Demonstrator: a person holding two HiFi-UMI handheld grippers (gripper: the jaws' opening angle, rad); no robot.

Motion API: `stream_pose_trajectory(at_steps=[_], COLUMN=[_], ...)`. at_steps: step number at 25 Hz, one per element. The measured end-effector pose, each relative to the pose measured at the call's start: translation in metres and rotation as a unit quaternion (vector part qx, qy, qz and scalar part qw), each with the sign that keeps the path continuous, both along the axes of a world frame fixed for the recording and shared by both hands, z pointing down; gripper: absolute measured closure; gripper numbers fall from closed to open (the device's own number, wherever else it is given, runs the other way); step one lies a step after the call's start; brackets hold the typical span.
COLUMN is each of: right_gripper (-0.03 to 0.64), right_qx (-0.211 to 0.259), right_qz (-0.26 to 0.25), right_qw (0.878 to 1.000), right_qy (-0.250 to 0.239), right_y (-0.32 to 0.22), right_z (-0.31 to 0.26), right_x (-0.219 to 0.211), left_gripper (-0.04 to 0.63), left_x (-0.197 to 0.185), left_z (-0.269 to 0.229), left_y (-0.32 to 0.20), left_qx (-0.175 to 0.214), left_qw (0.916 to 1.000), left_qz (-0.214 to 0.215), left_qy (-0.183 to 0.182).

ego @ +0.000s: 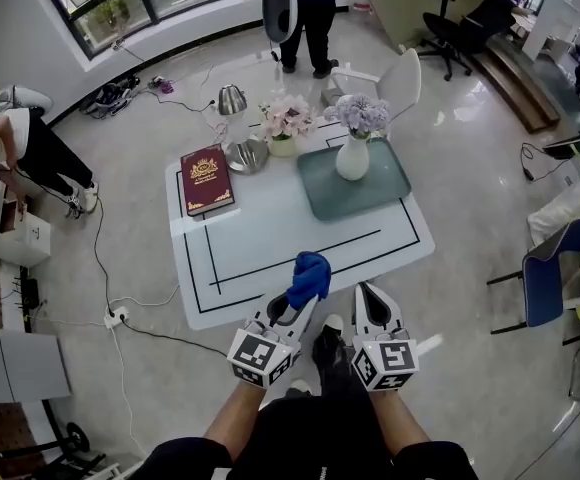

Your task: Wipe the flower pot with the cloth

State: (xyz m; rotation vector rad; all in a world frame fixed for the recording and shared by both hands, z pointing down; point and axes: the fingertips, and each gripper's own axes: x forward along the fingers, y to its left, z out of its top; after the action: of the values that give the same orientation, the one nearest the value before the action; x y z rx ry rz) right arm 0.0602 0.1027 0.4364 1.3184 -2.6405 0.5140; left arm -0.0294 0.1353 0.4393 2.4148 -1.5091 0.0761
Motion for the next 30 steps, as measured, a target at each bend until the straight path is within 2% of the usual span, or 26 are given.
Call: stream_pose_trajectory(at_steps=[5,11,19,26,30], right_gripper=[0.609,0.609,0.609,0.609,0.609], right_qx=[-0.006,-0.018,-0.027,-0.032,-0.04], right_qz=[-0.007,-0.006,0.039,0.067,0.079], right_qw=[1.0,1.0,0.999,0.997,0.995], right_qy=[0.006,0.013,0.023,0.031,0.041], right_y=[-0.075,-0.138,-0.189,-0.213,-0.219], right_z=[0.001,0.013,0.033,0.048,0.058], right_x=[-0.004,-0.009,-0.008,0.001,0.007], left_gripper=[0.489,0.489,0.489,0.489,0.489], left_x=[0.0,-0.007,-0.025,-0.046,-0.047], left_z=[0.001,0.017,0.052,0.067,0.081], left_y=[-0.075,-0.143,-0.221,-0.306,-0.342], left_qx=[-0.006,-0.021,-0.024,0.002,0.003], left_qw=[1.0,0.9998,0.9995,0.9998,0.9996], left_qz=[0.0,-0.001,0.017,0.021,0.027], left_qy=[0.002,0.005,0.007,0.005,-0.003])
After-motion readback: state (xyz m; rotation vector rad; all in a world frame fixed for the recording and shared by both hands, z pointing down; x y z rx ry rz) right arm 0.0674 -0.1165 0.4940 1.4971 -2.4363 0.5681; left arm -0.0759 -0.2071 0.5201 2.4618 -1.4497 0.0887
